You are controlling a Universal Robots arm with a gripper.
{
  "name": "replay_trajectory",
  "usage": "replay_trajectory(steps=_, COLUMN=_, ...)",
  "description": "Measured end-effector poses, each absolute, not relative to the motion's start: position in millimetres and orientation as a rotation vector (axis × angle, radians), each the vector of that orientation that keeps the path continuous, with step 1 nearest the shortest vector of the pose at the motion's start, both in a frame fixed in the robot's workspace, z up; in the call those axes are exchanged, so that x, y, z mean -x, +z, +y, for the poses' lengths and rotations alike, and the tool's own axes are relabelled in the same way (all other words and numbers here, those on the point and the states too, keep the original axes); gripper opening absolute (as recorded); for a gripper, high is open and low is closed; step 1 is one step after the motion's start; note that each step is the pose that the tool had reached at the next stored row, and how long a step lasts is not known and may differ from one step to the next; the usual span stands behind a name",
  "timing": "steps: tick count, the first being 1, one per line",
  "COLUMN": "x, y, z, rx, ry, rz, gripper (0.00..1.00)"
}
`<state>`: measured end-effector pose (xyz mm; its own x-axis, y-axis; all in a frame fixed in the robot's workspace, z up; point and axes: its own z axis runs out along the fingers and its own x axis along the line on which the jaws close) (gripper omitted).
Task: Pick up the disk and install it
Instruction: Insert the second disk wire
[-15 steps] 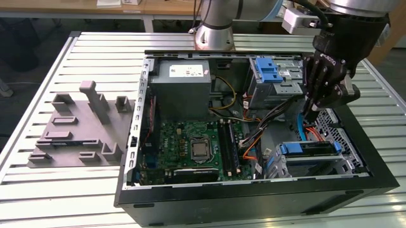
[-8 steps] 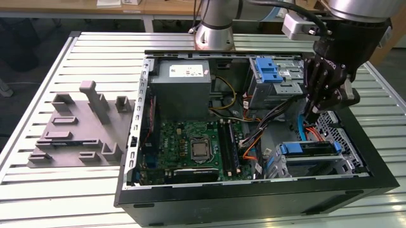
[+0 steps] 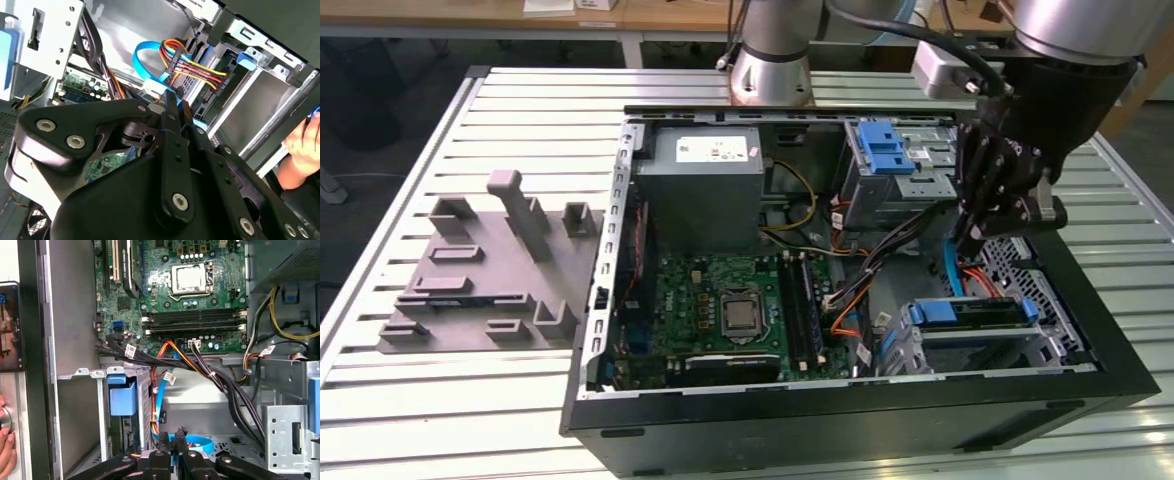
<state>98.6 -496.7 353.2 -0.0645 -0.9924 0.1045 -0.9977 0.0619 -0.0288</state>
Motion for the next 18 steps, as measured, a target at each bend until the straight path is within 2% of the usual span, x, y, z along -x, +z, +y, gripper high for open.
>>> replay_trajectory(steps=11, x=-97.6, y=348.2, z=-505.1, rx=-2.118, ry=0.154, rz=-2.255, gripper=0.16)
replay_trajectory(steps=18, x=-95.8, y=345.2, z=-514.4, rx=-2.139, ry=0.123, rz=-2.272, gripper=0.16)
